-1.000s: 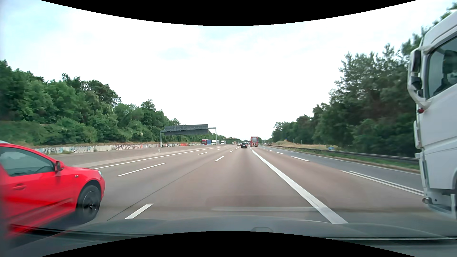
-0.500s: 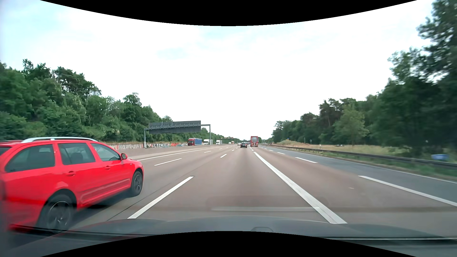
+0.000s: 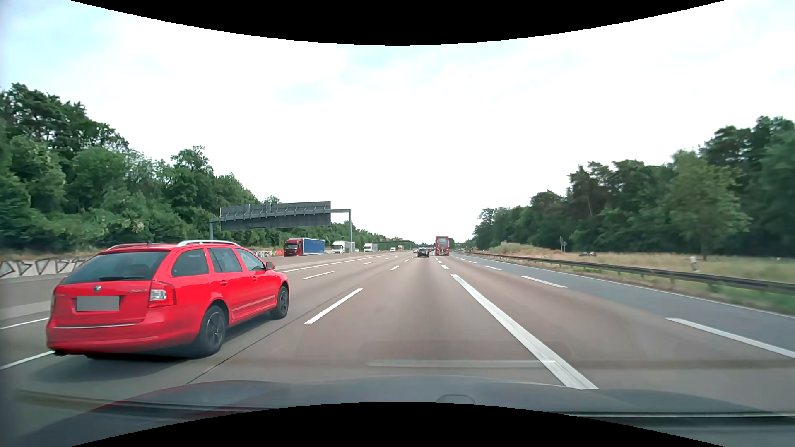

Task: Follow the waypoints while adhering to traffic rules and regulations

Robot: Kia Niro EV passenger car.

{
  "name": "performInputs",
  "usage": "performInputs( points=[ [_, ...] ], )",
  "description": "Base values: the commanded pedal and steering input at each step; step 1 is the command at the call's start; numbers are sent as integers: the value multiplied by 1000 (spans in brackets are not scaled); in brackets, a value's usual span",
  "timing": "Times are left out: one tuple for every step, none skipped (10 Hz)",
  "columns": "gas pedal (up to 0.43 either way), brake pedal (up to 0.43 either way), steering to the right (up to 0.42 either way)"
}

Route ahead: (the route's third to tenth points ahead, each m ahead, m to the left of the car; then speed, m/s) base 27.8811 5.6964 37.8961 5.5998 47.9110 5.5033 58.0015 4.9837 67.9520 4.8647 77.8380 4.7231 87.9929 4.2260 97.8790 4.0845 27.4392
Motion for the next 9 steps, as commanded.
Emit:
performInputs(
  points=[
    [157, 0, -2],
    [157, 0, -2],
    [157, 0, -2],
    [157, 0, -2],
    [157, 0, -2],
    [157, 0, -2],
    [157, 0, -2],
    [157, 0, -2],
    [157, 0, -2]
  ],
)
